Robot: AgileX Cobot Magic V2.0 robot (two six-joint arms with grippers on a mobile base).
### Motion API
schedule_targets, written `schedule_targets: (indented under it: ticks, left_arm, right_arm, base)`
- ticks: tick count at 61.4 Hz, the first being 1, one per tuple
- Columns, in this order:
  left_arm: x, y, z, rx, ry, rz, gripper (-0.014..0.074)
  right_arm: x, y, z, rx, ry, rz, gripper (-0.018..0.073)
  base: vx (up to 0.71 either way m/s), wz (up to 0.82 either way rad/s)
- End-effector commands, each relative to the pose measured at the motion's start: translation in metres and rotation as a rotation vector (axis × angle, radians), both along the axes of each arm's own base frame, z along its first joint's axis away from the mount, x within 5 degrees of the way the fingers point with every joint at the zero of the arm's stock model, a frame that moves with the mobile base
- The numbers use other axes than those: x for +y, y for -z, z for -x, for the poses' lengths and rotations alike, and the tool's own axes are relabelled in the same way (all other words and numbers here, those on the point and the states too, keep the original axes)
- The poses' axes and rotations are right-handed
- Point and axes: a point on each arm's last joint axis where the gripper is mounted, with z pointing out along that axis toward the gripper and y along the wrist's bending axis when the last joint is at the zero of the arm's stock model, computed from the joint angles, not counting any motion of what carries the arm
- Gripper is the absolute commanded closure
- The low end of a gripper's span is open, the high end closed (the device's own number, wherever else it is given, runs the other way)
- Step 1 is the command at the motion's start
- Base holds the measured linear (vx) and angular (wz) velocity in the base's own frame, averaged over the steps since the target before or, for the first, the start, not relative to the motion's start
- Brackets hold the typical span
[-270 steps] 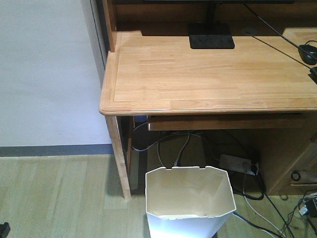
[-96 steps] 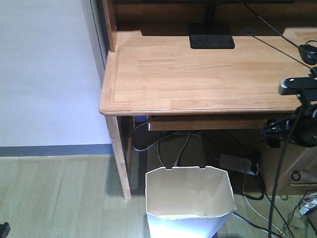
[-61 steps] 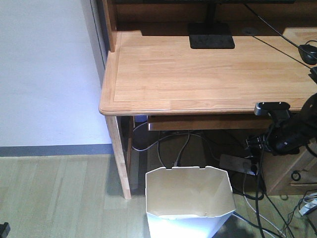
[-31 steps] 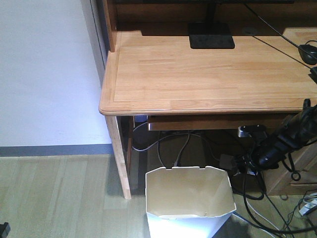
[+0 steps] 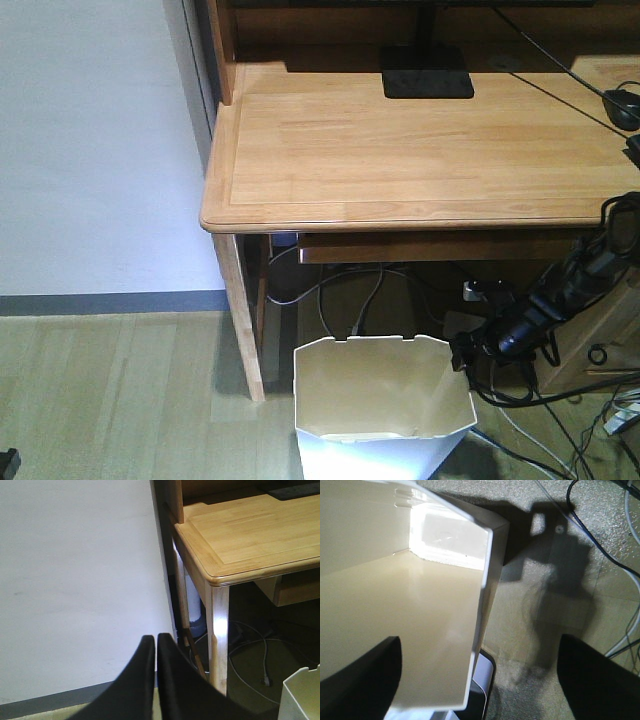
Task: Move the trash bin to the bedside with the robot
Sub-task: 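Lower the right gripper down to the rim of the white bin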
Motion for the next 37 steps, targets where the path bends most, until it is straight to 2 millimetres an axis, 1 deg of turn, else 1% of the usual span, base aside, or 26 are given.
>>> schedule_targets:
  ticks: [1,16,22,31,37]
  left_arm:
    - [0.000,-0.001,-0.001,-0.072,0.000,0.008,0.0603]
    - [0.000,-0.001,-0.001,-0.072,0.000,0.008,0.0603]
    - [0.000,-0.001,-0.001,-0.072,0.000,0.008,0.0603]
    - [0.000,-0.001,-0.001,-0.072,0.000,0.008,0.0603]
    - [0.000,-0.001,-0.001,-0.072,0.000,0.008,0.0603]
  right_arm:
    - [-0.001,-0.006,-0.016,-0.037,-0.006,-0.018,-0.0034]
    - [0.000,0.031,-0.006,0.017,-0.005,-0.023,-0.0034]
    - [0.001,0.044,-0.005,0.028,0.000,-0.029,-0.0034]
    - [0.003,0.058,-0.011,0.043,0.024,-0.060,-0.0031]
    - [0.005,0.064,-0.018,0.054,0.040,-0.095,-0.0008]
  base:
    - [0.00,0.00]
    - [0.00,0.00]
    - [0.00,0.00]
    - [0.00,0.00]
    - [0.00,0.00]
